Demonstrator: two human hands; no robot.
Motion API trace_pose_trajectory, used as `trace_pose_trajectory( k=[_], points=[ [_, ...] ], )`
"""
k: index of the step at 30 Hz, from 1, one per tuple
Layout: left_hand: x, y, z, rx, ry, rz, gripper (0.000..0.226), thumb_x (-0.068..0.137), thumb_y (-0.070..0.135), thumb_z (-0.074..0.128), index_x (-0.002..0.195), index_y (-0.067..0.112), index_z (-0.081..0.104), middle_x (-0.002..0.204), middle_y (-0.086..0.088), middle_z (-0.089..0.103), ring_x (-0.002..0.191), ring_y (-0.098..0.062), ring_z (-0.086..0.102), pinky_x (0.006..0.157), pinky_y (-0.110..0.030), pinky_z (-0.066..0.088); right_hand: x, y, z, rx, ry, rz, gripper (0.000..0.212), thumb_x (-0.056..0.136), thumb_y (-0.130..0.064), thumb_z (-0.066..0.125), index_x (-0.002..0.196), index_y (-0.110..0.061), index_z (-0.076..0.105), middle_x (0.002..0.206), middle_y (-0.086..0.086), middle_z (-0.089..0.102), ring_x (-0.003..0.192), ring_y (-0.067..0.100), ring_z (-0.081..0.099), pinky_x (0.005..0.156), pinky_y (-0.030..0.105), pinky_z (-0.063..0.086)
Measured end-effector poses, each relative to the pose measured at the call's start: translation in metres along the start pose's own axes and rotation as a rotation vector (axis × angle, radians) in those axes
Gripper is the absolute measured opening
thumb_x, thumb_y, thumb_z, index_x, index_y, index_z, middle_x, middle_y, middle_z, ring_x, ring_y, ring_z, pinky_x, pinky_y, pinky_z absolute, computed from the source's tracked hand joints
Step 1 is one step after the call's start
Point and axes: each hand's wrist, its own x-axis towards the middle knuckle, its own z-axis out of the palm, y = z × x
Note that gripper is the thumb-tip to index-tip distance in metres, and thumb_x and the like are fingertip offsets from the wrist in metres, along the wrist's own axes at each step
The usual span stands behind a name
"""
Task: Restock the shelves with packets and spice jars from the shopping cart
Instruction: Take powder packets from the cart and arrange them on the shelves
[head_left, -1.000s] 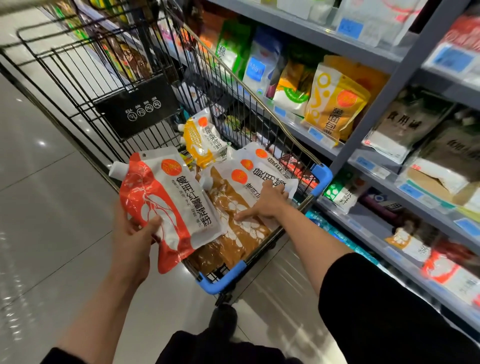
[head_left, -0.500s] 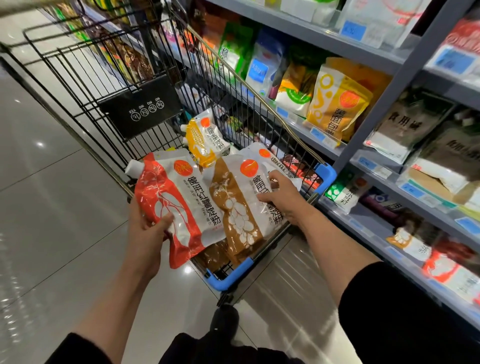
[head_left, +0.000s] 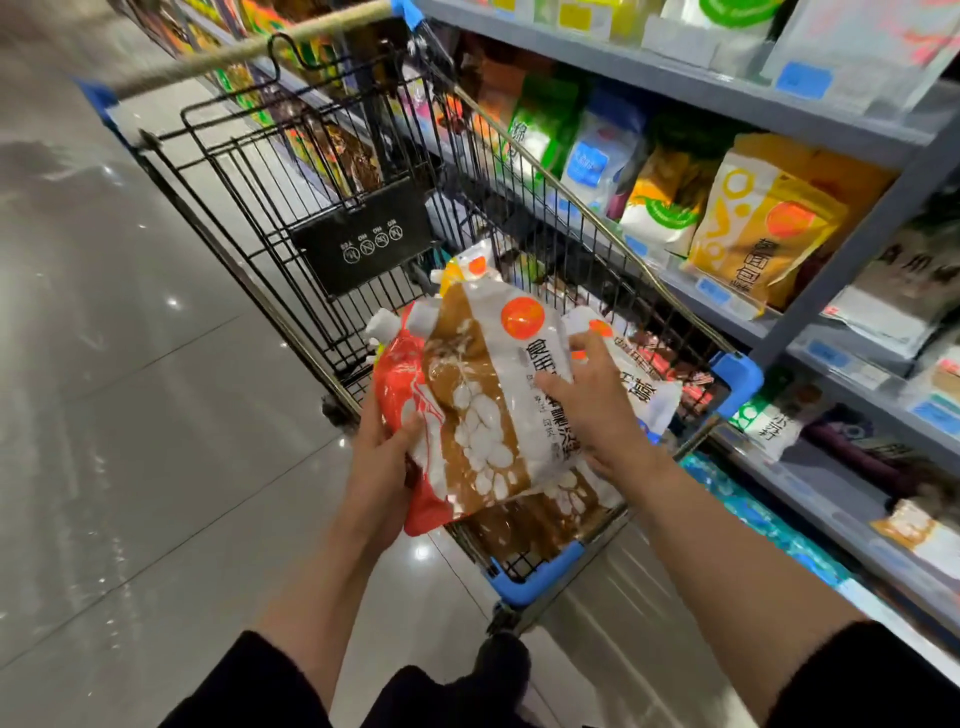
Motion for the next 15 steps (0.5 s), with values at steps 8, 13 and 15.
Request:
trace_pose_trajectory(
  k=[8,13,15],
  points=[
    [0.002,0.000,0.010,0.230,0.073,0.140,0.081,0.076,0.006,0.077,0.141,0.030,0.034,0.114,0.006,0.063,0.094,-0.003,0.069,0.070,-0.026,0.059,0.001,0.038,0.046,0.011,0.008,0.087,0.029,0.091,-0.010,0.058,0.112,-0.006,0.038,0.099,0.006,0.060,0.090,0.020,0.061,0.073,0.028,0.051],
    [0.007,0.000,0.004,0.300,0.120,0.188,0.086,0.076,0.006,0.078,0.144,0.034,0.033,0.127,0.000,0.057,0.106,-0.013,0.066,0.073,-0.031,0.059,0.009,0.038,0.022,-0.072,0.043,0.153,0.020,0.095,-0.031,0.053,0.102,-0.012,0.050,0.097,0.003,0.060,0.092,0.021,0.058,0.074,0.032,0.048],
    [0.008,0.009,-0.006,0.328,0.163,0.221,0.084,0.077,0.005,0.077,0.143,0.033,0.034,0.129,0.001,0.056,0.107,-0.014,0.065,0.073,-0.029,0.060,0.015,0.049,-0.005,-0.208,0.124,0.212,0.019,0.095,-0.028,0.052,0.105,-0.011,0.054,0.099,0.000,0.058,0.093,0.020,0.055,0.072,0.031,0.043]
  ],
)
